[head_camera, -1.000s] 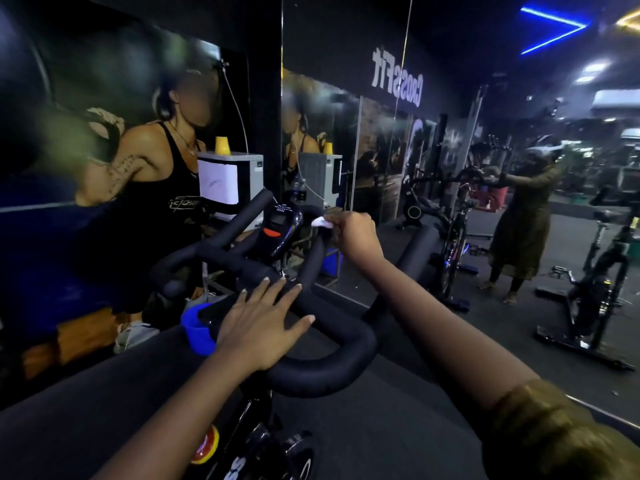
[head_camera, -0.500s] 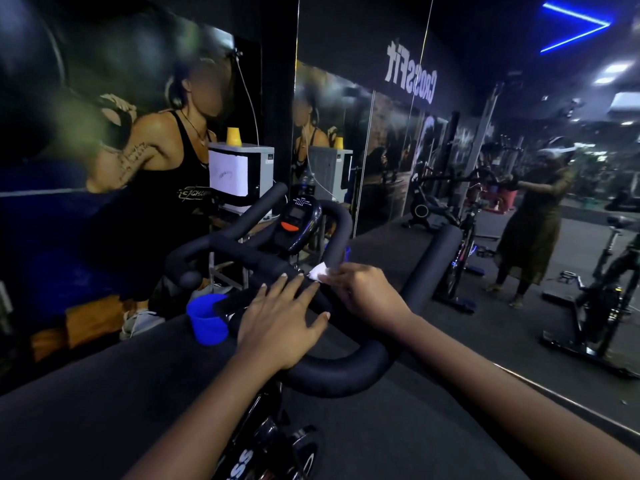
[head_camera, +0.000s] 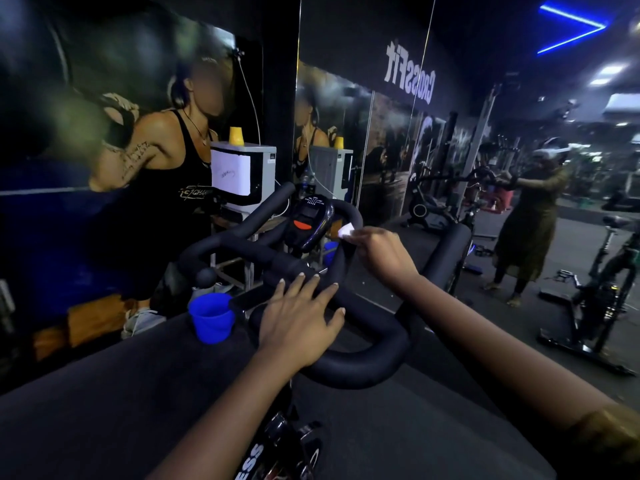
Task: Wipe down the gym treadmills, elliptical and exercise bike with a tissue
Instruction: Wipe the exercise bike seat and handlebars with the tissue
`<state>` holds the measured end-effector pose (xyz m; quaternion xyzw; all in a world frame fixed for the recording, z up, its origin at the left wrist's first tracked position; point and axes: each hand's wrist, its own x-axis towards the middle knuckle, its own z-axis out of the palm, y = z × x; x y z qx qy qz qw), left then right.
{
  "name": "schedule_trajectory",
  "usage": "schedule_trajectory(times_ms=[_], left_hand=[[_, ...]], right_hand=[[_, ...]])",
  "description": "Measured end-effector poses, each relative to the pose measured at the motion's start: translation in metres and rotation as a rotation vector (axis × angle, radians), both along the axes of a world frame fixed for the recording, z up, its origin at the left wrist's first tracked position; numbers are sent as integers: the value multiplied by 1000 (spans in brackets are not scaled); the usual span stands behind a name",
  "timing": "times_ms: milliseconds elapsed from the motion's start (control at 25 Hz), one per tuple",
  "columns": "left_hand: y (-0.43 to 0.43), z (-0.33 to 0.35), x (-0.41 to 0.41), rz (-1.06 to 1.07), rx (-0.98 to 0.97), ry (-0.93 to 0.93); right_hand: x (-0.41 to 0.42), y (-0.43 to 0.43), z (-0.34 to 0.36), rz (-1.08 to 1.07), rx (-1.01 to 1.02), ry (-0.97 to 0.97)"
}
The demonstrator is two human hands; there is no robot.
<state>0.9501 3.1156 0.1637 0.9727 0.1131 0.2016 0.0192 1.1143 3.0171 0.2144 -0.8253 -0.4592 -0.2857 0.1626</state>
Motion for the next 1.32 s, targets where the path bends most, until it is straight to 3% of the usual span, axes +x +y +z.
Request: schedule_trajectory(times_ms=[240, 360, 560, 720, 920, 1000, 1320], left_hand=[[3, -2, -2, -5, 15, -47], [31, -5, -13, 60, -104, -97], [84, -16, -34, 74, -273, -169], [118, -24, -36, 57, -204, -205], [172, -35, -30, 3, -126, -195], [184, -44, -28, -62, -83, -205], [190, -62, -26, -147, -48, -360]], right_hand=[[-50, -12, -17, 198, -163, -92], [-54, -15, -10, 205, -210, 28], [-62, 6, 5, 215, -26, 109], [-76, 46, 8, 276, 3, 83], [-62, 93, -4, 111, -146, 69], [-59, 94, -15, 138, -236, -11], [-64, 43, -31, 218, -277, -130]])
